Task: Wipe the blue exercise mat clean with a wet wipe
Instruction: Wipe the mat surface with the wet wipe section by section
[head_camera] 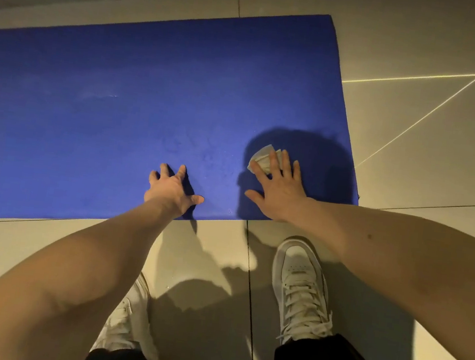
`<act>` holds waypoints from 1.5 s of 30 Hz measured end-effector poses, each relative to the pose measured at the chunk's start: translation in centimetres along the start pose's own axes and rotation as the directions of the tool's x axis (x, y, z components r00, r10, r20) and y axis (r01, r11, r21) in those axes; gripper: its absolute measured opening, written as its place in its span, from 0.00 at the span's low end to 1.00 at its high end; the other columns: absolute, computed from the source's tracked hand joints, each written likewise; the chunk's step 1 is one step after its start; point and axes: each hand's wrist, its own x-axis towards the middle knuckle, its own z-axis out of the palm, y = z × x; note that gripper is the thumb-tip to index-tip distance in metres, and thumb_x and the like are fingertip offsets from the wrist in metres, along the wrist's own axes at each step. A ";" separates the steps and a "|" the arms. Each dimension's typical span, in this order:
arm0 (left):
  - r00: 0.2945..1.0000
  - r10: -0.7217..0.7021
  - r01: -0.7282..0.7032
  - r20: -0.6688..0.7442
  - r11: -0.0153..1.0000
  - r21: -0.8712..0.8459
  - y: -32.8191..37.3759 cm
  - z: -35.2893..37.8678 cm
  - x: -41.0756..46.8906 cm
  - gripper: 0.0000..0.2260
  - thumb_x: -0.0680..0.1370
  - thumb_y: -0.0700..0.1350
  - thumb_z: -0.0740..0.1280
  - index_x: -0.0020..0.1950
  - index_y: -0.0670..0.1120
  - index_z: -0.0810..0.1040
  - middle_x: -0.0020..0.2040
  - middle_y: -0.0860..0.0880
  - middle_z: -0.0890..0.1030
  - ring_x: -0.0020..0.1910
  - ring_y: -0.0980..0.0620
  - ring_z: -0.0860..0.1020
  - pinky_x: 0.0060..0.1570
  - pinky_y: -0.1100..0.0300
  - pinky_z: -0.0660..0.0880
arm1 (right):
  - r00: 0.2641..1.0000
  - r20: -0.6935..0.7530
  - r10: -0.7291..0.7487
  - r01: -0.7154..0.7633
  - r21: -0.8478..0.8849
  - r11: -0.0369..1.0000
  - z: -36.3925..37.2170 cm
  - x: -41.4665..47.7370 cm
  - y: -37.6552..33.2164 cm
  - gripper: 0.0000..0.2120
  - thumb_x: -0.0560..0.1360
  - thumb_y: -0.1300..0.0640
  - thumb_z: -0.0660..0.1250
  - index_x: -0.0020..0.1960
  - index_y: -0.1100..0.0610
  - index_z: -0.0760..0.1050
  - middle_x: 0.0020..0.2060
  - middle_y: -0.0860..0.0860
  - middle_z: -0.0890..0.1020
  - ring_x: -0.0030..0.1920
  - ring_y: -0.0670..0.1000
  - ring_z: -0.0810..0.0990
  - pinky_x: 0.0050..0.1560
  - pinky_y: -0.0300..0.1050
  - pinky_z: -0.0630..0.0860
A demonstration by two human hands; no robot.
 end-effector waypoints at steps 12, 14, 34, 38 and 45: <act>0.998 -0.057 0.057 0.036 0.998 -0.017 -1.5 0.4 0.4 0.47 0.73 0.67 0.70 0.82 0.58 0.43 0.81 0.50 0.39 0.79 0.38 0.40 0.67 0.40 0.68 | 0.940 0.030 -0.340 0.339 0.041 0.940 0.9 2.0 -9.1 0.31 0.86 0.46 0.50 0.83 0.59 0.47 0.82 0.56 0.39 0.81 0.56 0.35 0.80 0.54 0.41; 0.998 -0.050 0.050 0.025 0.998 -0.026 -1.8 0.7 0.5 0.47 0.73 0.67 0.69 0.82 0.59 0.44 0.81 0.51 0.39 0.79 0.39 0.40 0.68 0.38 0.68 | 0.943 0.041 -0.330 0.331 -0.005 0.944 1.0 1.9 -9.8 0.32 0.86 0.44 0.50 0.83 0.59 0.45 0.82 0.55 0.38 0.81 0.55 0.35 0.81 0.53 0.40; 0.998 -0.054 0.055 0.017 0.998 -0.042 -1.7 0.8 0.3 0.46 0.74 0.66 0.69 0.81 0.59 0.44 0.81 0.53 0.41 0.79 0.40 0.40 0.68 0.38 0.68 | 0.912 -0.035 -0.408 0.409 0.118 0.905 1.9 -0.8 -8.2 0.28 0.84 0.49 0.58 0.80 0.62 0.58 0.82 0.57 0.47 0.82 0.58 0.45 0.79 0.53 0.49; 0.999 -0.048 0.049 0.013 0.997 -0.054 -1.7 0.8 0.1 0.45 0.74 0.66 0.70 0.81 0.59 0.45 0.81 0.52 0.41 0.79 0.40 0.40 0.67 0.37 0.68 | 0.920 -0.030 -0.392 0.392 0.012 0.920 1.8 -2.0 -5.6 0.30 0.85 0.48 0.55 0.83 0.57 0.51 0.83 0.51 0.43 0.82 0.51 0.40 0.81 0.50 0.44; 0.999 -0.044 0.042 -0.021 0.998 -0.054 -1.7 0.7 -0.4 0.44 0.74 0.66 0.69 0.81 0.60 0.47 0.80 0.53 0.43 0.79 0.42 0.41 0.61 0.40 0.72 | 0.995 -0.034 -0.090 0.087 -0.085 0.993 2.0 -4.9 1.1 0.32 0.87 0.44 0.46 0.83 0.58 0.37 0.81 0.53 0.35 0.81 0.53 0.34 0.81 0.51 0.38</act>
